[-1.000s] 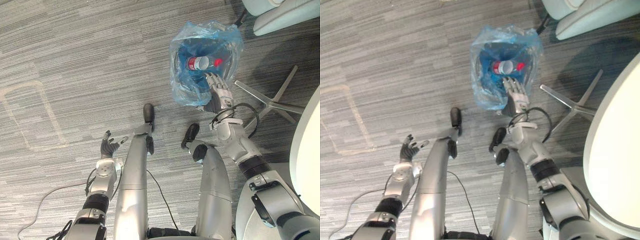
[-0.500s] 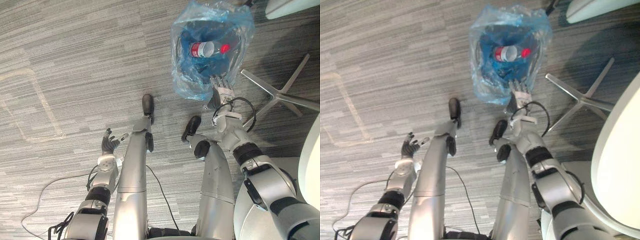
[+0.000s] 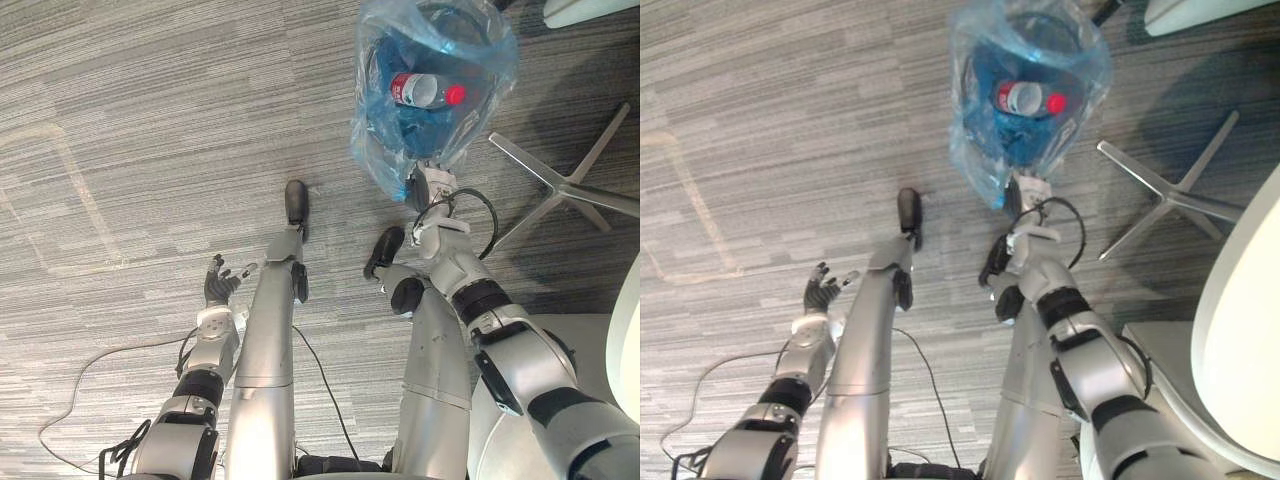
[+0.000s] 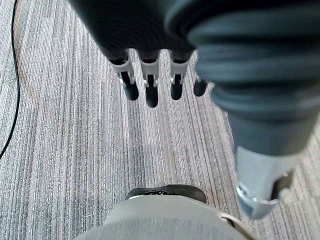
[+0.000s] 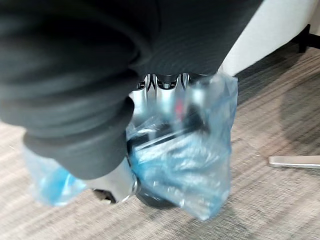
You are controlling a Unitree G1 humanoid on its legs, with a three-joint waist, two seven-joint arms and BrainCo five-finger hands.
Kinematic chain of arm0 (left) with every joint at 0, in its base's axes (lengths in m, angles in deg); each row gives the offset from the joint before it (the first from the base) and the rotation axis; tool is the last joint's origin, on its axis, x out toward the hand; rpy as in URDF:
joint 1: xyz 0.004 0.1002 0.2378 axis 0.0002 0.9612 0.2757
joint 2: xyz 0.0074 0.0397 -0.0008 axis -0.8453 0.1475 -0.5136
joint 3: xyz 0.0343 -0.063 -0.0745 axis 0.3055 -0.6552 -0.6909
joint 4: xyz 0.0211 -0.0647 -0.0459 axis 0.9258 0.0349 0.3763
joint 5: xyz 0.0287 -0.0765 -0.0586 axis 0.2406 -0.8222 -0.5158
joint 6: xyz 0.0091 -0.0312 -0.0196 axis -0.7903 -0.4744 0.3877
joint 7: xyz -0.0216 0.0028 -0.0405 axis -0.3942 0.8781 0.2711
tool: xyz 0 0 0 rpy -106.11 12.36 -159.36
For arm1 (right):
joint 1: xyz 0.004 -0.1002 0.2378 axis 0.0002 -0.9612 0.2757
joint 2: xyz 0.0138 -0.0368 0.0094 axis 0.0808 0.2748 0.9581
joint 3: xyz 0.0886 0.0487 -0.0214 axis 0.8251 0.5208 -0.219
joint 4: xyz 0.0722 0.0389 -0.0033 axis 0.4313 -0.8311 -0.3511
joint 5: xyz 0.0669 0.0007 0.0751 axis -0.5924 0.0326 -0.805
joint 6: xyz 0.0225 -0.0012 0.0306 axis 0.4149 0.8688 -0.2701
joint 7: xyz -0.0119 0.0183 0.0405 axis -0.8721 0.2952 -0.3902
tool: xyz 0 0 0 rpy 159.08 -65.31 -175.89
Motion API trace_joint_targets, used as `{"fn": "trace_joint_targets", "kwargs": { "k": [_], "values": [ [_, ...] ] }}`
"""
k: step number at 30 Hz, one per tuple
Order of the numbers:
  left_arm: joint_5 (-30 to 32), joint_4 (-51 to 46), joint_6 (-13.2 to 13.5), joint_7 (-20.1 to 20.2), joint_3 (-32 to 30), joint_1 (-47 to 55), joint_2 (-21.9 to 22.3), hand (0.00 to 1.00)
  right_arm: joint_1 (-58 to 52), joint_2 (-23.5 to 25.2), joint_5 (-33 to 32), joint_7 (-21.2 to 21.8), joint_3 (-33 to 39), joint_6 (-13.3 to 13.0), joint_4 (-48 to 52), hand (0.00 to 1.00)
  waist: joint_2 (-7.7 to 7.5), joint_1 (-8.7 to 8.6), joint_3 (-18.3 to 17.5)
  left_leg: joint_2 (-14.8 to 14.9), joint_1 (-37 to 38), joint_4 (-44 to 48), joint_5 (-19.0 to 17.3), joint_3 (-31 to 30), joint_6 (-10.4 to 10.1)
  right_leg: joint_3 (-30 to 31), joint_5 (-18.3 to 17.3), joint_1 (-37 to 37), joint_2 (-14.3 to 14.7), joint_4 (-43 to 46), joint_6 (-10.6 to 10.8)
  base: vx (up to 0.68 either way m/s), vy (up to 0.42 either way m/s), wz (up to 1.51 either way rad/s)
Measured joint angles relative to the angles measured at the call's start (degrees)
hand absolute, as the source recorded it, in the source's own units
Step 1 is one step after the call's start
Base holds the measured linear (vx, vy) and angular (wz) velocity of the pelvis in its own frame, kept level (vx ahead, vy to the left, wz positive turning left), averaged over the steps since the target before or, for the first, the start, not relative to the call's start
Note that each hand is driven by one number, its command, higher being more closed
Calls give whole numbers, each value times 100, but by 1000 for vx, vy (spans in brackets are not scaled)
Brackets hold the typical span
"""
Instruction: Gather rubbish on tea table into small bin, then transfer packed bag to large trash can.
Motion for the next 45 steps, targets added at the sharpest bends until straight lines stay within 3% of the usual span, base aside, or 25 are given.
{"fn": "trace_joint_targets", "kwargs": {
  "k": [11, 25, 31, 35, 40, 45],
  "values": [
    [29, -185, -133, 16, -216, 89, 56, 0, -755, 280, -230, -116, 120, -73, 1323, 100, -16, 9, -9, 62, 658, -267, -14, 70, -73, -23, 59, 637, 63, -283, 41, -66, -5, -3],
    [427, -305, -248, 213, 126, 1057, 437, 0, -2428, 1115, -1112, 21, 0, -425, 3147, 100, -312, -30, -206, 8, 3450, -1447, -10, 424, -90, -76, 205, 3408, 141, -1626, 166, 39, -15, -1],
    [611, 66, -370, 310, 352, 1391, 465, 0, -3240, 1309, -1312, 244, -102, -610, 3345, 100, -388, -67, -799, -13, 4298, -1991, 21, 410, -89, -160, 289, 4324, 284, -2338, 243, 108, -32, 0],
    [706, 325, -400, 314, 548, 1744, 417, 0, -3680, 1302, -1357, 441, -144, -693, 3365, 100, -415, -200, -1222, -23, 5025, -2571, 91, 395, -147, -165, 523, 5130, 476, -3183, 311, 159, -3, -8],
    [749, 394, -406, 314, 681, 1956, 277, 0, -3974, 975, -1643, 761, -138, -920, 4010, 100, -449, -308, -1575, -57, 5817, -3126, 177, 481, -125, -33, 825, 5982, 629, -4072, 377, 148, 13, -15],
    [808, 86, -409, 314, 761, 2105, 186, 0, -4207, 682, -2171, 1201, -223, -1170, 4289, 100, -449, -377, -1979, -134, 6435, -3765, 377, 491, -153, 1, 910, 6434, 656, -4445, 468, 83, -10, -4]
  ]
}}
